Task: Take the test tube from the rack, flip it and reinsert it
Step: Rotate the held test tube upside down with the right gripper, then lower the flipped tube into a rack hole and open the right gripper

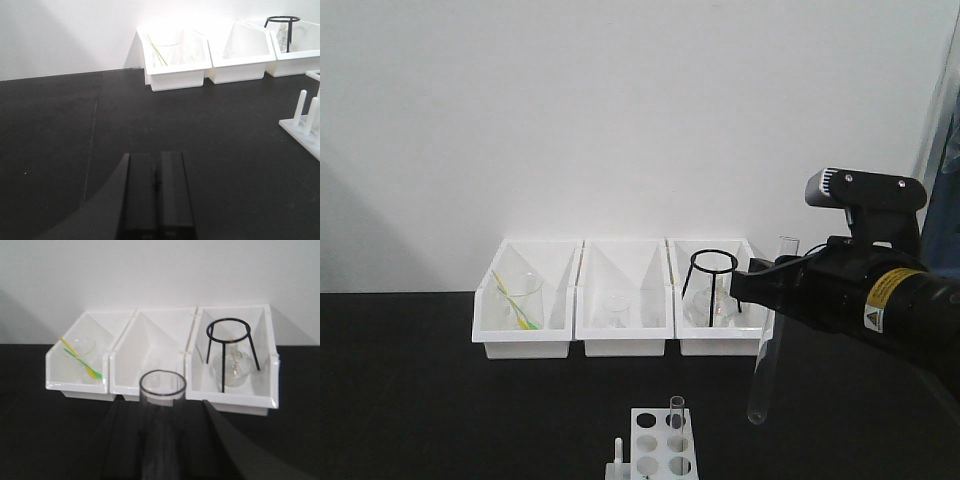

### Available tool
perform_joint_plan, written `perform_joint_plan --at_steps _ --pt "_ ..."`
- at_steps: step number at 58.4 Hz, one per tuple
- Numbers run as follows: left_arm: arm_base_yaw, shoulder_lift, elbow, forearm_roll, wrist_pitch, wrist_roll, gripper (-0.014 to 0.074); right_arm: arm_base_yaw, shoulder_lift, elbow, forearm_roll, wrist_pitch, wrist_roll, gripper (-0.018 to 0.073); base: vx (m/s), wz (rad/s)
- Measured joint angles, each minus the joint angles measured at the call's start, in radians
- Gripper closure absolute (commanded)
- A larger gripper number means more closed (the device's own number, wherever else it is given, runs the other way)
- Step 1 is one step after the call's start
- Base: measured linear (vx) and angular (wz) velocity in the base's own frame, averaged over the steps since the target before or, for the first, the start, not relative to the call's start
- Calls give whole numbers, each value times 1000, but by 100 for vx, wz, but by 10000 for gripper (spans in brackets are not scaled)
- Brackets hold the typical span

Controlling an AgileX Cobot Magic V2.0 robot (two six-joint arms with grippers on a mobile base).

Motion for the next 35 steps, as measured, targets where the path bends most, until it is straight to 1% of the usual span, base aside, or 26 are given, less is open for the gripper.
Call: perform_joint_plan --at_steps 3,6,9,11,13,17,19,22,25,31,35 --pt "0 0 0 0 0 0 602 -2 -4 55 0 -122 -12 570 0 0" --pt "0 0 0 0 0 0 602 -5 -6 125 -1 -280 -23 570 0 0" --pt "0 0 0 0 0 0 602 -13 -4 213 -5 -470 -56 570 0 0" --pt "0 0 0 0 0 0 602 -17 0 255 -7 -557 -85 570 0 0" --pt "0 0 0 0 0 0 602 -19 12 310 -7 -674 -142 570 0 0" --pt "0 0 0 0 0 0 602 -23 45 368 -9 -815 -242 570 0 0" --pt "0 0 0 0 0 0 602 -23 81 390 -21 -898 -313 570 0 0" --pt "0 0 0 0 0 0 602 -23 118 402 -55 -953 -356 570 0 0" --pt "0 0 0 0 0 0 602 -23 154 405 -100 -997 -362 570 0 0" --pt "0 0 0 0 0 0 602 -23 196 406 -174 -1063 -299 570 0 0" --pt "0 0 0 0 0 0 602 -23 203 406 -206 -1084 -265 570 0 0"
